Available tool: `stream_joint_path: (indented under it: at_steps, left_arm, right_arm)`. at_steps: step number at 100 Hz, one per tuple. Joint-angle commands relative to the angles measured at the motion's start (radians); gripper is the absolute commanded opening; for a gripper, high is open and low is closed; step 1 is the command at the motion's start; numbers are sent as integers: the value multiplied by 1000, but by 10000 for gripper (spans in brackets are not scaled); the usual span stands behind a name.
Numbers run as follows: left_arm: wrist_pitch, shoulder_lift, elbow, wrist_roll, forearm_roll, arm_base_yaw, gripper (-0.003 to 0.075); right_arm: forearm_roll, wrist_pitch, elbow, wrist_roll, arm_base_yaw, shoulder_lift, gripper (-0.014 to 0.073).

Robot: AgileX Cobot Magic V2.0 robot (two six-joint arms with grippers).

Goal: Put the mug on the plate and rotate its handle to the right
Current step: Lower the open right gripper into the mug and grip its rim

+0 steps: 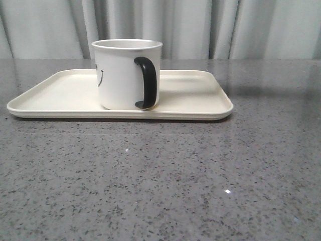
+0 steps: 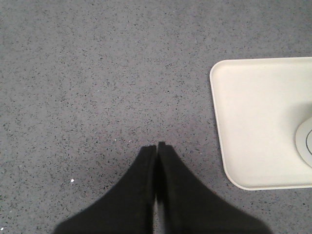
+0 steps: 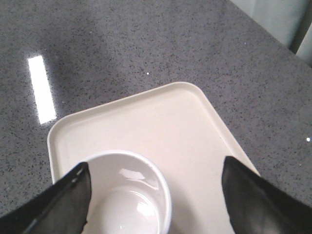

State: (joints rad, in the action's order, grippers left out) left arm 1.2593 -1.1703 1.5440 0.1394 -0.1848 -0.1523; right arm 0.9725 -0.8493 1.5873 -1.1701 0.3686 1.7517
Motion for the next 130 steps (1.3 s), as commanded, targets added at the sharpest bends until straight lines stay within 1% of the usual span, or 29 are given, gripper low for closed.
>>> stream_joint_path:
  at_steps: [1,69,130]
  left_arm:
    - [-60,21,22,-2,-14,-1,-20]
    - [-60,21,22,-2,-14,-1,-20]
    - [-60,21,22,-2,-14,-1,-20]
  right_arm:
    - [39,6,34,-1,0,-30,550]
    - [30,-50,34,3,0,73,550]
    - [30,-42,34,7,0,110,550]
